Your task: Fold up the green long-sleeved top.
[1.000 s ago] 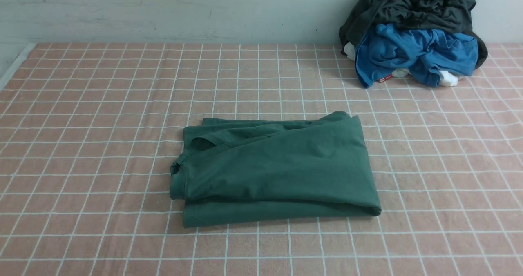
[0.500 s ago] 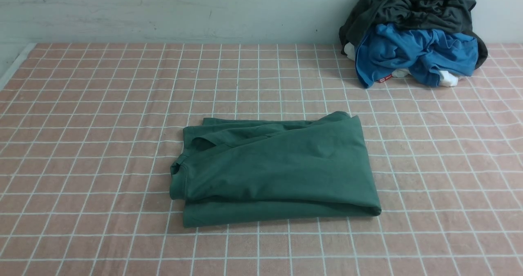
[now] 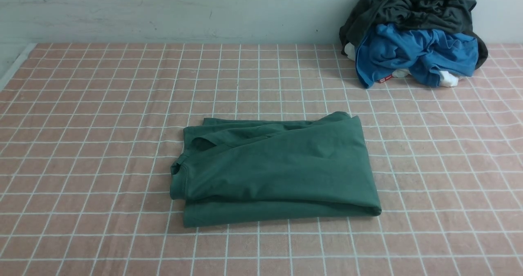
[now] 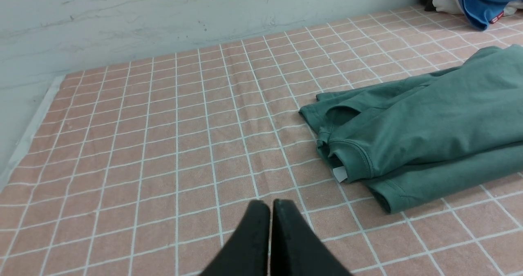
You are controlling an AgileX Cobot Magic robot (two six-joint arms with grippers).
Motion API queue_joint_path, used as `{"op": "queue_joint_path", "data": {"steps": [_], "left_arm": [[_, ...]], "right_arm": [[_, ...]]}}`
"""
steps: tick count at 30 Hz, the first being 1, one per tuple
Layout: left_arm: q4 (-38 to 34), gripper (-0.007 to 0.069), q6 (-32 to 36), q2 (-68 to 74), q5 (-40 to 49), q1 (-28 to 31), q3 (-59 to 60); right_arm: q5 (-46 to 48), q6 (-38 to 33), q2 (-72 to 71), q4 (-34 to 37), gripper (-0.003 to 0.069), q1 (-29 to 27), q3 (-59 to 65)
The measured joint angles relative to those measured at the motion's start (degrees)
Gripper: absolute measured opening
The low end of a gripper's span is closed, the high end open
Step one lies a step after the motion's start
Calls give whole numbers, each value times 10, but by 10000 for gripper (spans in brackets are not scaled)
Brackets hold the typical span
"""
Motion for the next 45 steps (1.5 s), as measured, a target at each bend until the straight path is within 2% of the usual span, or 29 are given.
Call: {"op": "queue_joint_path", "data": {"steps": [10, 15, 24, 45], "left_arm": [[0, -4, 0, 0, 0, 0, 0], [0, -4, 0, 0, 0, 0, 0], [0, -4, 0, 0, 0, 0, 0], [0, -4, 0, 0, 0, 0, 0]], "right_arm": [[2, -8, 0, 1, -14, -1, 0], [2, -10, 0, 5, -14, -19, 0], [4, -70, 0, 12, -14, -29, -1], [4, -68, 0, 12, -14, -29, -1]]}}
